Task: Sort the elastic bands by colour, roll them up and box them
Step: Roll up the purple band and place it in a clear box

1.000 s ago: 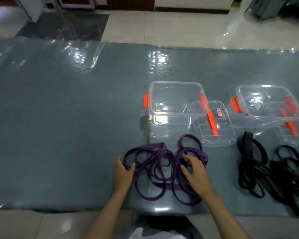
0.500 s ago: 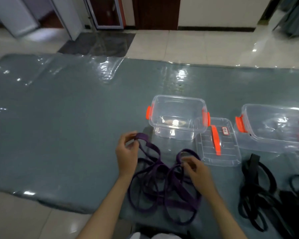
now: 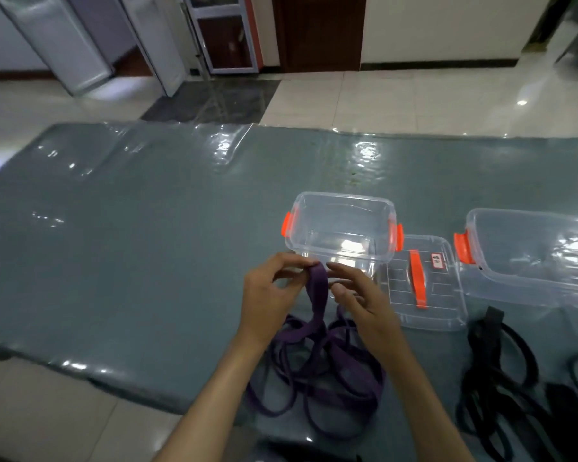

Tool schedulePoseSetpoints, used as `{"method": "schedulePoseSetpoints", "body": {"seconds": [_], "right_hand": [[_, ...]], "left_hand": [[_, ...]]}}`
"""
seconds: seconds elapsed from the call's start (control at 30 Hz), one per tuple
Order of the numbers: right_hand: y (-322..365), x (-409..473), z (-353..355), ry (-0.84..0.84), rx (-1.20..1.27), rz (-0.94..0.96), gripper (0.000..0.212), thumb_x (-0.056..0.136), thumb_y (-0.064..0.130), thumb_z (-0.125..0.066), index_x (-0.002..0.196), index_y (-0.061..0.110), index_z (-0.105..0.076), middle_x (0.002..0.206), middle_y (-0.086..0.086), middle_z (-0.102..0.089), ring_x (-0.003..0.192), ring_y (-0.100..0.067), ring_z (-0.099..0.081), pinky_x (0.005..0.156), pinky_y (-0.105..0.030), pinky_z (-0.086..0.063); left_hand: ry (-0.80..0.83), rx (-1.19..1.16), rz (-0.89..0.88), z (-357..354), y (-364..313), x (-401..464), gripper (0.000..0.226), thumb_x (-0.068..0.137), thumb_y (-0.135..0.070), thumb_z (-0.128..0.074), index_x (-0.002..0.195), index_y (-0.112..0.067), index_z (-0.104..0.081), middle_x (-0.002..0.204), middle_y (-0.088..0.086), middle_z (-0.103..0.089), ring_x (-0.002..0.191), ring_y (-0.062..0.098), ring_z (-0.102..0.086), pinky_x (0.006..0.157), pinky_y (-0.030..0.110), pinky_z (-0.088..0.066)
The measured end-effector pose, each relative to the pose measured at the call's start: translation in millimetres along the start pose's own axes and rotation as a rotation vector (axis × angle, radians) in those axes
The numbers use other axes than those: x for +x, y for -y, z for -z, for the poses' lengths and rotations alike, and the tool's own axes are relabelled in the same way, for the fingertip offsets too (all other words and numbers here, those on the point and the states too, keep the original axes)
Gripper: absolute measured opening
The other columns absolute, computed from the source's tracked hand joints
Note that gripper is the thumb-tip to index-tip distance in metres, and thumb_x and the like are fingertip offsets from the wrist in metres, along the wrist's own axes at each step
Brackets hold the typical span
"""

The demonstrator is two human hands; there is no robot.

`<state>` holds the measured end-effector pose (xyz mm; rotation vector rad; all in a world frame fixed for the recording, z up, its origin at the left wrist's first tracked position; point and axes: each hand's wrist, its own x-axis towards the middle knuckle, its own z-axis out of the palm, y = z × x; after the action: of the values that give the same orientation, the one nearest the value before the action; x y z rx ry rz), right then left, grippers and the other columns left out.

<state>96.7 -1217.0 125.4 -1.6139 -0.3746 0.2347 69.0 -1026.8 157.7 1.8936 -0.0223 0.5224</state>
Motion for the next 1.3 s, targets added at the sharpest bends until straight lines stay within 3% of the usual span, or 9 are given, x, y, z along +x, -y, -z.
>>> {"method": "schedulePoseSetpoints", "body": {"seconds": [0.1,0.2,0.33,0.5,0.57,0.7,0.9,1.1,1.3], "right_hand": [[3,3,-4,-0.015,-0.034,0.022,0.038,0.099,0.037,-0.068,0.137,0.04,-0.062,0.135,0.019,-0.062,0.118,-0.01,-0.068,0.093,-0.03,-0.06],[5,8,-4,-0.024,-0.146,0.08,0.045,0.098,0.029,-0.069,0.142,0.035,-0.059,0.143,0.017,-0.055,0.129,-0.013,-0.06,0.097,-0.032,-0.058],[6,17,-10,-0.072,-0.204,0.071,0.037,0.097,0.014,-0.074,0.124,0.038,-0.068,0.119,0.018,-0.072,0.112,-0.011,-0.07,0.094,-0.043,-0.061],[10,22,-25,-0.294,-0.216,0.058,0.018,0.09,0.023,-0.082,0.106,0.023,-0.074,0.097,0.014,-0.077,0.091,-0.011,-0.076,0.081,-0.038,-0.064],[14,24,-30,-0.313,-0.227,0.046,0.018,0.088,0.022,-0.084,0.101,0.023,-0.072,0.093,0.014,-0.075,0.087,-0.012,-0.076,0.076,-0.035,-0.065],[19,27,-43,-0.348,-0.199,-0.037,0.019,0.087,0.014,-0.084,0.097,0.019,-0.069,0.088,0.005,-0.075,0.083,-0.015,-0.076,0.073,-0.041,-0.065],[28,20,-52,-0.362,-0.102,-0.147,0.019,0.089,0.024,-0.084,0.093,0.015,-0.068,0.088,-0.001,-0.077,0.081,-0.02,-0.078,0.074,-0.048,-0.066],[41,15,-58,-0.373,-0.27,-0.083,0.019,0.087,0.023,-0.086,0.088,0.027,-0.068,0.08,0.006,-0.075,0.072,-0.013,-0.073,0.066,-0.027,-0.062],[56,12,-64,-0.348,-0.3,0.019,0.014,0.089,0.021,-0.084,0.095,0.03,-0.076,0.089,0.013,-0.078,0.084,-0.011,-0.076,0.078,-0.027,-0.062]], "left_hand": [[0.022,-0.082,0.042,-4,4,-3,0.01,0.089,-0.015,-0.082,0.098,-0.021,-0.079,0.106,-0.004,-0.078,0.099,0.02,-0.077,0.087,0.035,-0.063],[0.049,-0.159,0.068,-1,8,-2,0.009,0.091,-0.014,-0.08,0.098,-0.019,-0.081,0.108,-0.001,-0.079,0.104,0.023,-0.076,0.09,0.037,-0.063],[0.127,-0.218,0.112,5,20,-2,0.021,0.098,0.001,-0.069,0.106,-0.014,-0.081,0.115,-0.001,-0.079,0.111,0.022,-0.074,0.097,0.035,-0.06],[0.215,-0.298,0.227,3,25,-11,0.038,0.094,-0.017,-0.078,0.13,-0.022,-0.067,0.127,-0.006,-0.073,0.122,0.017,-0.069,0.105,0.031,-0.055],[0.243,-0.27,0.197,1,25,-13,0.047,0.091,-0.023,-0.083,0.134,-0.024,-0.064,0.129,-0.008,-0.071,0.122,0.016,-0.069,0.103,0.03,-0.056],[0.176,-0.252,0.156,5,25,-10,0.035,0.094,-0.024,-0.079,0.128,-0.029,-0.07,0.12,-0.011,-0.076,0.112,0.014,-0.074,0.096,0.031,-0.06],[0.236,-0.121,0.064,22,36,-7,0.036,0.096,-0.012,-0.075,0.132,-0.014,-0.071,0.122,-0.008,-0.074,0.111,0.008,-0.072,0.096,0.024,-0.058],[0.302,-0.019,-0.058,38,42,-5,0.039,0.095,-0.01,-0.076,0.133,-0.011,-0.071,0.127,-0.003,-0.073,0.116,0.009,-0.07,0.1,0.03,-0.057],[0.3,-0.002,-0.12,55,38,3,0.041,0.098,-0.014,-0.074,0.138,-0.018,-0.068,0.132,-0.011,-0.071,0.119,0.004,-0.067,0.098,0.028,-0.057]]}}
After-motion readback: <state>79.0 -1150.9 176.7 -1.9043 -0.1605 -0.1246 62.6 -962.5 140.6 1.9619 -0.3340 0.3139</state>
